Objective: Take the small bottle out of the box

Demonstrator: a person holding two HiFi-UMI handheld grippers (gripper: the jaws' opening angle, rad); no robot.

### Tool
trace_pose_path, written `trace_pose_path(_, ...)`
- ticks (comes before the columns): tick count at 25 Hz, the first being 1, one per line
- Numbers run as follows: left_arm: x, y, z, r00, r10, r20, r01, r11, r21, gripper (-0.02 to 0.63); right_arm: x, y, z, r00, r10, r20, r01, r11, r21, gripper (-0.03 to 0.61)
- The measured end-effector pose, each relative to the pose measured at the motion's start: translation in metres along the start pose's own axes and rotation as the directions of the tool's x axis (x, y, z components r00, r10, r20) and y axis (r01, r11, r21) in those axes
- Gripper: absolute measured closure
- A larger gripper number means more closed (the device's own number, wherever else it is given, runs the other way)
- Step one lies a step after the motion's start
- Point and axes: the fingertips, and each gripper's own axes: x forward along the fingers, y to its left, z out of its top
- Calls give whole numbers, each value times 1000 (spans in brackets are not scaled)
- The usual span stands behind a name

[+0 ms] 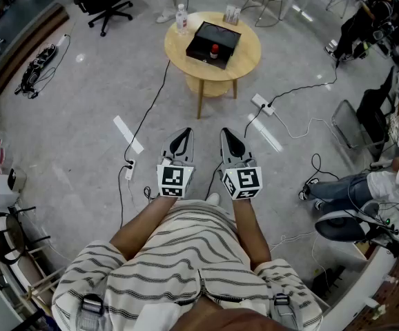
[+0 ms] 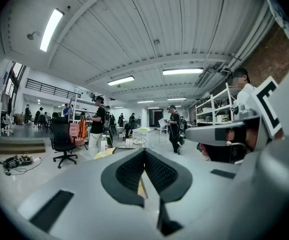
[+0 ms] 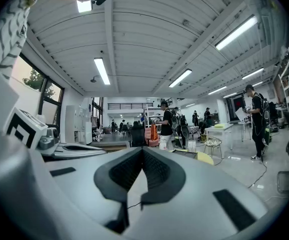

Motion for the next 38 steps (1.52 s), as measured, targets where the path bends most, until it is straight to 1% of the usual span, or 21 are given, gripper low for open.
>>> trace_pose_path(12, -18, -6, 4, 1000, -15, 12, 15, 1000, 11, 592, -12, 14, 3, 1000, -9, 1, 9, 1000, -14, 568)
trace_pose_path(18, -18, -13, 0, 1000, -20, 4, 20, 1000, 4, 592, -18, 9, 4, 1000, -15, 19, 15, 1000, 0, 568)
trace_pose_path(24, -17, -23, -1, 1000, 6, 1, -6, 1000, 8, 592, -27, -4, 2, 1000, -3, 24, 3, 1000, 19, 568)
trace_pose_path(32, -8, -62, 9, 1000, 15, 19, -15, 999, 30, 592, -49, -29, 8, 998, 28, 48, -28, 1000, 2, 568)
trace_pose_path(38, -12, -90, 3, 999, 48, 14, -48, 999, 24, 592, -68, -45, 5, 997, 57, 57, -56, 998, -4, 568)
